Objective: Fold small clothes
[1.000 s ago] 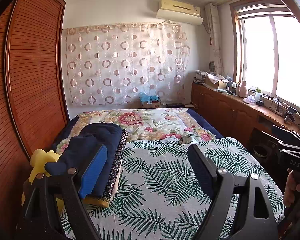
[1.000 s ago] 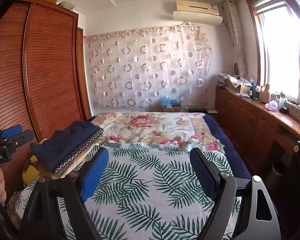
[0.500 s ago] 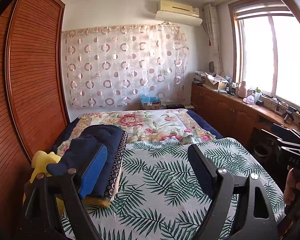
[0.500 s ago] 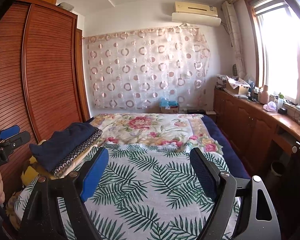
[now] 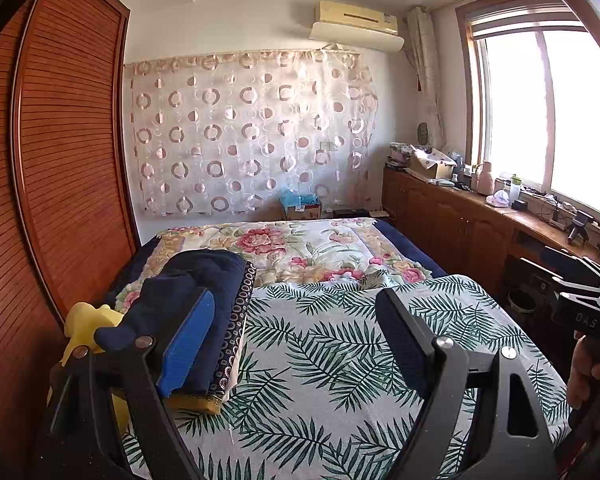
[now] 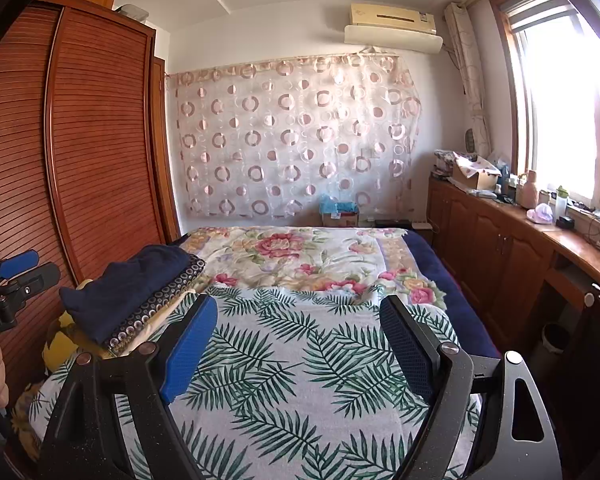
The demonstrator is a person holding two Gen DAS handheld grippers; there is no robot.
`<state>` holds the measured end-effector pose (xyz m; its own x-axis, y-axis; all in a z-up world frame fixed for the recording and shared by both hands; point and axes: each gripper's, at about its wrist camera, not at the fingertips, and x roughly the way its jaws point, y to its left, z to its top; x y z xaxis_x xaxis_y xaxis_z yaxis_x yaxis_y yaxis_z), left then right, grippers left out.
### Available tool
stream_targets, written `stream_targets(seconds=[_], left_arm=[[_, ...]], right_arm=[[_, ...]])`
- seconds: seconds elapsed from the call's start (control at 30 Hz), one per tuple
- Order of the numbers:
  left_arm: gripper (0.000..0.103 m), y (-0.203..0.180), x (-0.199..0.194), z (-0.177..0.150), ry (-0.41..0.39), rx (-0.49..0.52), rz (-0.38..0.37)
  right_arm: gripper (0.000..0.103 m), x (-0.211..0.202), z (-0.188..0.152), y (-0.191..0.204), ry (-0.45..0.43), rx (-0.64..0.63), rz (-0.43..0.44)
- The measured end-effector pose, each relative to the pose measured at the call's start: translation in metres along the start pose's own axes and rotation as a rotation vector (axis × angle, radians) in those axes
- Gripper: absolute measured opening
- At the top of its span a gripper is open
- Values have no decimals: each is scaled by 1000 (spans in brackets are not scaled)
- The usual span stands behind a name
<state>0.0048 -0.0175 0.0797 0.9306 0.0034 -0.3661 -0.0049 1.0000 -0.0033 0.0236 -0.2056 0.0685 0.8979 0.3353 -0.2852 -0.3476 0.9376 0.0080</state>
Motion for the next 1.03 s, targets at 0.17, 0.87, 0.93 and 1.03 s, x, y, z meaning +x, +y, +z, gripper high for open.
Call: stream_targets(seconds=[0.17, 0.87, 0.93, 1.03], left_arm=[[83, 0, 0, 0, 0, 2, 0], [83, 4, -3, 0, -2, -2, 5], [83, 4, -3, -1, -2, -1, 5], [83, 4, -3, -1, -3, -1, 6]], right_arm=[[85, 0, 0, -2, 0, 1, 1], [85, 1, -2, -9, -8, -10, 9], [85, 1, -2, -10, -9, -7, 11], [85, 1, -3, -12, -9, -7, 10]])
